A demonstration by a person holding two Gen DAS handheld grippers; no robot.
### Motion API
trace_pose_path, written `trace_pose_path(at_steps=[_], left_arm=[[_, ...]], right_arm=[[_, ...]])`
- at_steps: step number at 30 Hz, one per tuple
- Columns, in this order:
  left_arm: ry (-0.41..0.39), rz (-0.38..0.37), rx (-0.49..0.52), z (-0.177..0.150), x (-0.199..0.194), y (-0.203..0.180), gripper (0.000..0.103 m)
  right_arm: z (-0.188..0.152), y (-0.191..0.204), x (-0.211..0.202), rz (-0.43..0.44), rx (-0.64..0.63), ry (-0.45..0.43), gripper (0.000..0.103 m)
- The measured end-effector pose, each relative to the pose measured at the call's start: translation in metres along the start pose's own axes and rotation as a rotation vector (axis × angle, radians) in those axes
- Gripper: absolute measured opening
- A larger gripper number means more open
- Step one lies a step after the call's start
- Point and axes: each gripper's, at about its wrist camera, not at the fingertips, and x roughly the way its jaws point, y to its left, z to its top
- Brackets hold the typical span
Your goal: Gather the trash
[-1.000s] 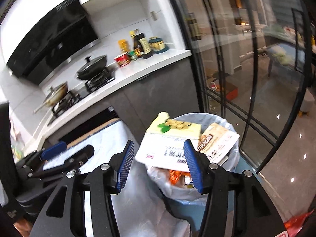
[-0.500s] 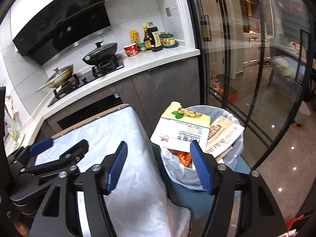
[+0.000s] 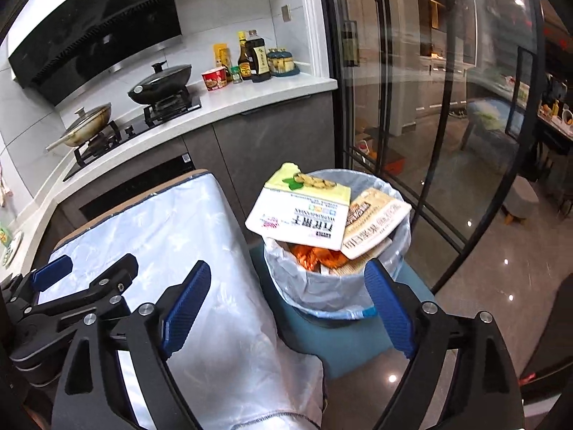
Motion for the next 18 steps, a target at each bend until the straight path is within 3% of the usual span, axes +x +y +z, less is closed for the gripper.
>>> trace_pose_path(at_steps=[8,18], left_arm=[[0.038,0.032,-0.049,-0.020,0.001,0.017,0.094],[0.112,0.136,-0.137,-0.063,0.009,0.072,0.095]], right_arm=[[-0.020,-0.003,0.001,-0.022,-0.006,0.042,0.085],[-0.049,0.043,0.018,0.023,-0.097,0.107,0.085]])
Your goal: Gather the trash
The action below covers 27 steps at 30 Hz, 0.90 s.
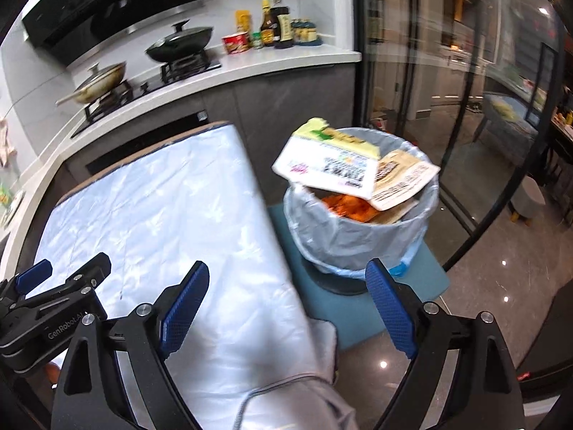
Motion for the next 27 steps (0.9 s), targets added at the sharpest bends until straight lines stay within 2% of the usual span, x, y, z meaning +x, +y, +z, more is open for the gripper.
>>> trace_pose_path(at_steps=[8,15,21,27], left_arm=[[0.058,0.087,-0.087,-0.023,0.020,0.056,0.095],[0.074,0.140,-0.129,-0.037,0.033,0.087,0.095],[0.080,0.140,-0.152,-0.045,0.043,0.100,0.095],[0.042,0.114,-0.143,-0.044,0.043,0.099,0.095]], right_arm=[[-0.012,0.053,0.015,0.061,-0.078,0.020,0.085],[-0.024,0.089,0.029,0.071,-0.136,0.023,0.085],[-0.034,0.109,0.040,0.076,-0.174,0.039,0.085],[-0.037,0.113,0.046,0.081,-0.188,0.047,0.085]])
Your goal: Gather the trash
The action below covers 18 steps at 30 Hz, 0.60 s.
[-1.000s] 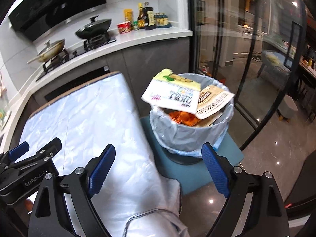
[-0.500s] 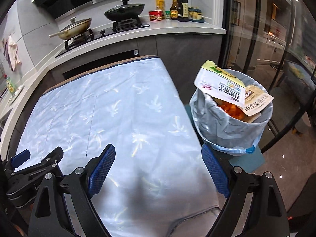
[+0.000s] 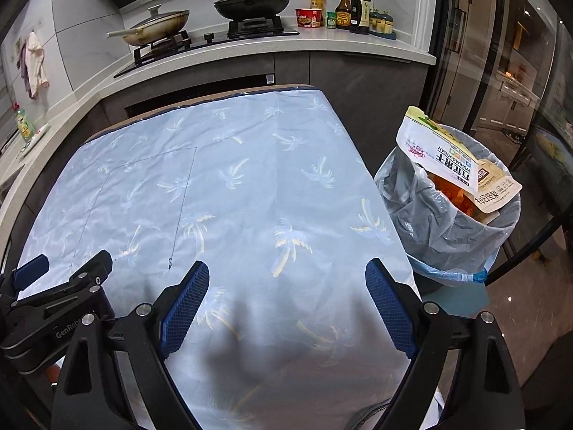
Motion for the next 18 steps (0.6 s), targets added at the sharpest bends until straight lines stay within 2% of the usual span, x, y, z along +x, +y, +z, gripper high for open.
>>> trace_pose_path(at_steps=[5,9,18], left_arm=[[-0.022,-0.048,0.016,0.004,-0.003,-0.006,0.095],[-0.039,-0.012,0.023,0.004,-0.005,-0.012,0.095],[-0.017,-0.027,0.035,0.005,-0.006,-0.022,0.095]], right_arm=[[0.000,-0.005,-0.001,-0.002,0.010,-0.003,0.085],[0.000,-0.011,0.000,-0.005,0.023,0.000,0.085],[-0.002,-0.022,-0.001,-0.024,0.043,0.005,0.085]])
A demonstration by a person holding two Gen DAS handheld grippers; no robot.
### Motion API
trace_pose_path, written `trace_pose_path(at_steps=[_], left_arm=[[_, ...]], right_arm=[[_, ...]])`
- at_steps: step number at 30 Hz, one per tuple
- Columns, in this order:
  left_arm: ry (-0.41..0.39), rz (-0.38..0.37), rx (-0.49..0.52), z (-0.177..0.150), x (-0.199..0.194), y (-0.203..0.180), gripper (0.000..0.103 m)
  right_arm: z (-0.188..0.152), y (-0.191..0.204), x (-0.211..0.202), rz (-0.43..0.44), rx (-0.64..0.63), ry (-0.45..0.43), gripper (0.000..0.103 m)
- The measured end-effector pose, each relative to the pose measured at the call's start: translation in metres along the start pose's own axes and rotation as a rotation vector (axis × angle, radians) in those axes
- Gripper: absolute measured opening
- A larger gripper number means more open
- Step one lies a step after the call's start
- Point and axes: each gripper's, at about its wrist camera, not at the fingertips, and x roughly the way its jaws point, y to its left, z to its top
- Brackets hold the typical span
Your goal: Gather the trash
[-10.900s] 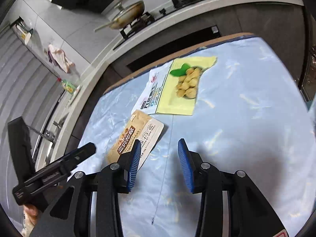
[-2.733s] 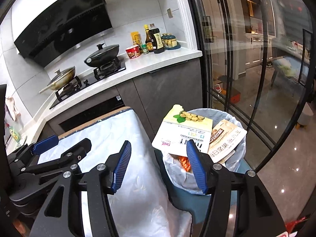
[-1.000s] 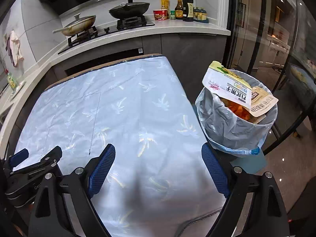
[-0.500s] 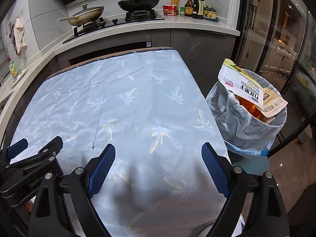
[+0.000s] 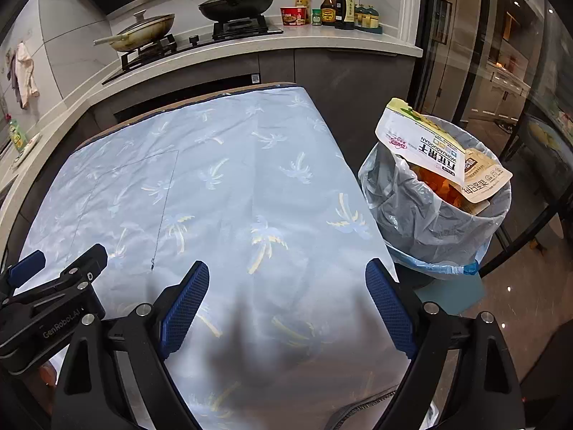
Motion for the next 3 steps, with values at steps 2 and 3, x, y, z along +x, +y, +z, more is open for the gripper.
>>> trace_pose_path(at_steps=[2,3], left_arm=[[0.002,0.009,0.011,-0.0012,0.0000,-0.0026,0.095],[0.004,0.010,0.012,-0.0018,-0.0001,-0.0036,0.095]], right_arm=[[0.0001,-0.0019,-0.0007,-0.002,0.004,-0.002,0.085],[-0.0002,-0.0024,-0.0010,-0.003,0.006,-0.002,0.085]])
